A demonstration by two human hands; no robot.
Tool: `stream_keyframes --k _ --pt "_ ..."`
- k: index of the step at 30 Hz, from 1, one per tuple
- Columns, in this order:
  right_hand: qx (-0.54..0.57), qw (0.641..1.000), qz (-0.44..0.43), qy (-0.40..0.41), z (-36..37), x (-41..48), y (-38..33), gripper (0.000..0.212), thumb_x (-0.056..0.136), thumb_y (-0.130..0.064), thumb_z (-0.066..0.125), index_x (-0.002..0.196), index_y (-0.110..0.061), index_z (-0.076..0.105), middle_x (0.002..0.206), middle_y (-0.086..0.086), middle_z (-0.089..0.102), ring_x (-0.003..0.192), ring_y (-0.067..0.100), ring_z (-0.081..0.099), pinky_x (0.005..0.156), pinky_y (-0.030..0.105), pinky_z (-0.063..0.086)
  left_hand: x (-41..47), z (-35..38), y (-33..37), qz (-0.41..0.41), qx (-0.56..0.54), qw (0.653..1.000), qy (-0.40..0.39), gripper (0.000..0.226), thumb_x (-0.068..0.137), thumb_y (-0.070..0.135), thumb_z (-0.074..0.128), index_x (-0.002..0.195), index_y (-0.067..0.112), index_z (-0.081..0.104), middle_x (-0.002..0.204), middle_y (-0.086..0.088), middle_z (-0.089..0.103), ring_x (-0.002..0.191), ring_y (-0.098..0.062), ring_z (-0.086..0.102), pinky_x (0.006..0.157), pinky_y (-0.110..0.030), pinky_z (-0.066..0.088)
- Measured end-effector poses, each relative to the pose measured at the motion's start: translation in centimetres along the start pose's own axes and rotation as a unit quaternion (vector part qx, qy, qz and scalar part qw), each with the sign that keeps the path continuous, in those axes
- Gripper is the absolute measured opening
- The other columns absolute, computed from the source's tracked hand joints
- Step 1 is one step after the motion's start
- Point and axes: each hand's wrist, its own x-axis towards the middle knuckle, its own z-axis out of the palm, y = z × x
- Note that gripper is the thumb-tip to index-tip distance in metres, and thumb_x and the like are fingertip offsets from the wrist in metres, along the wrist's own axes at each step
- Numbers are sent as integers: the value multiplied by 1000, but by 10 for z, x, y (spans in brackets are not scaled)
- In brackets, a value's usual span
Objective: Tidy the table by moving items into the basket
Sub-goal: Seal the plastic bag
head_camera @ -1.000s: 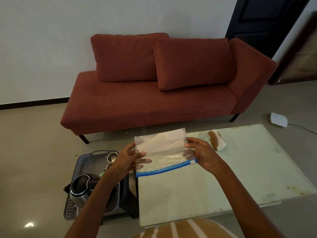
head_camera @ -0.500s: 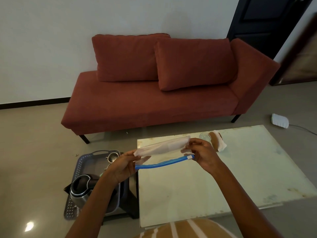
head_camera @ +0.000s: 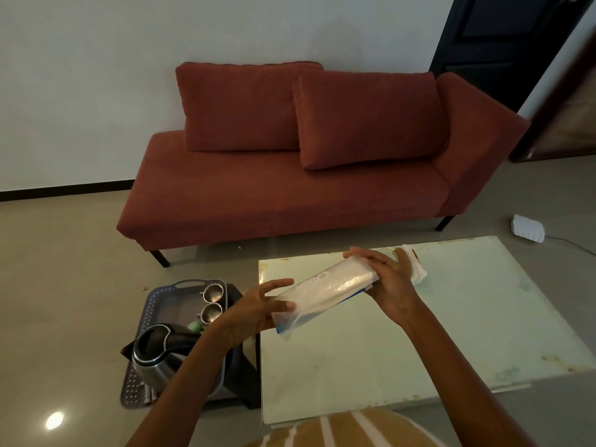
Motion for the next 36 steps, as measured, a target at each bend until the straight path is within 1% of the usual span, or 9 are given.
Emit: stream_keyframes --k 3,5,7,9,14,19,24,33,36 --pt "5 994 92 -61 -7 -1 -1 29 96 -29 41 123 -33 49 117 -2 61 106 24 60 83 39 56 1 -1 1 35 46 997 53 48 76 1 68 114 28 55 126 -10 51 114 -32 55 84 -38 56" --pt "-66 988 108 -87 -10 -3 0 36 94 -21 47 129 -28 44 116 -2 53 104 24 57 73 29 59 4 -1 1 64 116 987 93 53 75 4 71 119 27 53 123 -3 48 115 -29 53 90 -41 54" --pt "-104 985 105 -88 -11 -3 3 42 88 -8 56 125 -23 47 118 5 51 104 28 56 71 26 59 7 -3 -1 91 138 978 130 57 75 8 72 126 23 51 125 -4 49 115 -28 53 90 -39 54" --pt "-105 987 97 -65 -11 -1 6 43 83 -2 61 120 -22 51 121 9 51 105 30 56 71 27 59 9 -4 -5 98 62 982 150 53 78 12 70 127 16 50 126 -10 54 111 -28 57 85 -36 55" --pt "-109 991 76 14 -5 4 11 39 80 0 65 109 -23 55 120 11 53 109 32 54 74 34 56 12 4 -17 61 -49 992 97 53 75 20 68 124 13 49 120 -12 59 105 -26 63 81 -31 58" --pt "-185 980 61 31 -5 9 7 40 79 -3 68 114 -15 53 115 9 55 104 30 57 77 36 56 14 3 -15 73 -27 990 121 71 55 22 78 119 5 54 113 -16 65 99 -28 67 78 -29 59" --pt "-185 979 79 41 -9 17 4 47 77 0 69 121 -5 52 116 12 56 103 33 58 79 39 55 22 13 -19 64 -53 983 166 41 73 4 73 110 7 56 106 -14 65 93 -27 66 67 -24 60" --pt "-146 983 113 10 -14 32 12 38 76 6 68 108 -10 54 113 11 57 99 31 58 78 39 55 31 25 -34 62 -82 968 227 42 74 3 73 112 9 56 107 -15 65 91 -26 67 69 -26 60" --pt "-146 981 128 1 0 41 21 38 76 6 68 108 -10 55 114 12 57 100 32 59 79 40 55 29 14 -35 54 -90 958 268 36 73 1 73 104 12 57 98 -9 65 86 -23 67 70 -28 59"
